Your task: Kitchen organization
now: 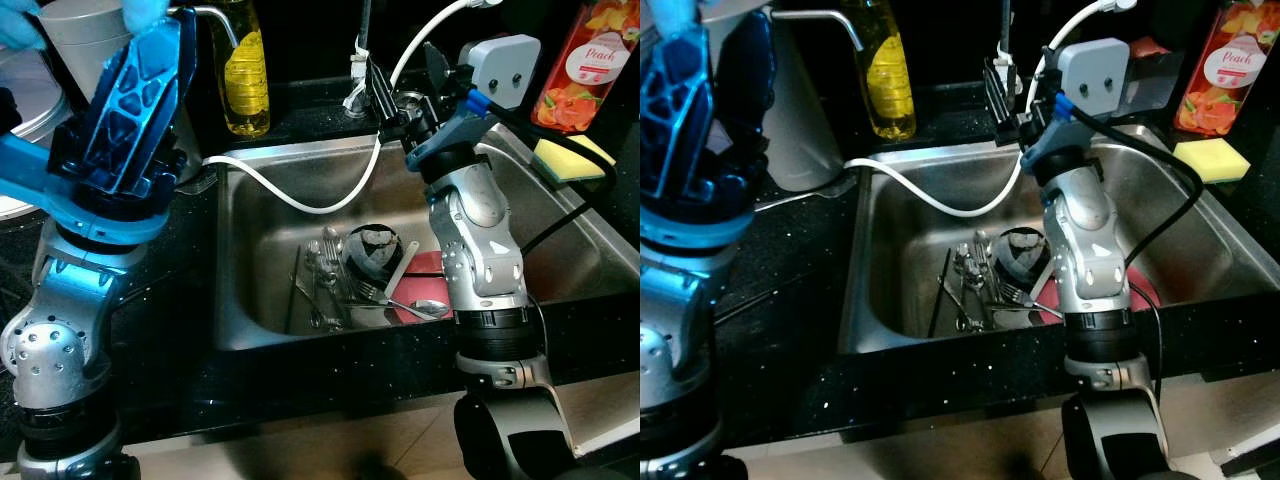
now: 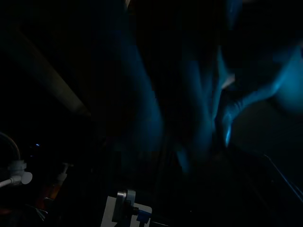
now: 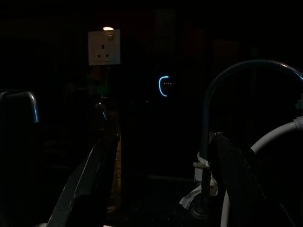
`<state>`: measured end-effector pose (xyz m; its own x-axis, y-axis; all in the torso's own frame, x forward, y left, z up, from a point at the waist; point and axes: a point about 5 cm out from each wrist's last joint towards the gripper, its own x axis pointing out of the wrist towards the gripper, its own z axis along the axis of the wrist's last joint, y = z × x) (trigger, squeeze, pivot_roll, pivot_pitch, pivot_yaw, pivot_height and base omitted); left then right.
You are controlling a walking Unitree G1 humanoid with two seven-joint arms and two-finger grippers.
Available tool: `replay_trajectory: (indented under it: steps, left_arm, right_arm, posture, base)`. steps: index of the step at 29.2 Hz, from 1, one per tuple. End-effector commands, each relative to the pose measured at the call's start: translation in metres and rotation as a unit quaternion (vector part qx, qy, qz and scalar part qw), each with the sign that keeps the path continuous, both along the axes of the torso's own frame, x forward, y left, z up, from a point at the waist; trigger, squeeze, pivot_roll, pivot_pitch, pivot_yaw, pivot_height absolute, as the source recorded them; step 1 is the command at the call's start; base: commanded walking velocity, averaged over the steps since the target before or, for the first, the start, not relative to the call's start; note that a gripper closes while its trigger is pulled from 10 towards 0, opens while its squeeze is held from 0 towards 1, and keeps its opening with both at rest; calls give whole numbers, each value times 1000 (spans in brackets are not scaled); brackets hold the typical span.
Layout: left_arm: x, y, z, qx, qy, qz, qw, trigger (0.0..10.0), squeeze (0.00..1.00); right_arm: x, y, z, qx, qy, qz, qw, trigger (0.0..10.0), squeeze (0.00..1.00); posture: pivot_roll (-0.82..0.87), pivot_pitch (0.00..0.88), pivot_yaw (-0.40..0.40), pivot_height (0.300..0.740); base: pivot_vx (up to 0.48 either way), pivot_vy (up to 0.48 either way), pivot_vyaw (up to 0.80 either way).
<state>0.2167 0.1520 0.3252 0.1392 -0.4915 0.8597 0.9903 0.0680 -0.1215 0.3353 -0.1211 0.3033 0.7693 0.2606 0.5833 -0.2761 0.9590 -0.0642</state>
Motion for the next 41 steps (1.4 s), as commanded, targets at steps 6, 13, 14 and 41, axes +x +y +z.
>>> replay_trajectory:
  steps: [6,13,14,41]
  left_arm:
    - [-1,-1,0,10,-2,1,1000,10000,0]
    - [-1,-1,-1,11,-2,2,1000,10000,0]
    - [-1,-1,-1,12,-1,2,1000,10000,0]
    - [0,-3,-3,18,2,1,1000,10000,0]
  right_arm:
    - [1,0,-3,2,6,-3,1000,10000,0]
    - [1,0,-3,2,6,-3,1000,10000,0]
    - [1,0,-3,2,6,-3,1000,10000,0]
    - [1,0,-4,1,6,-3,1000,10000,0]
  posture:
    - [-64,0,74,740]
    - [-63,0,74,740]
    - [-63,0,74,740]
    - [-66,0,77,740]
  base:
    - [0,0,0]
    - [0,0,0]
    - [0,0,0]
    - [0,0,0]
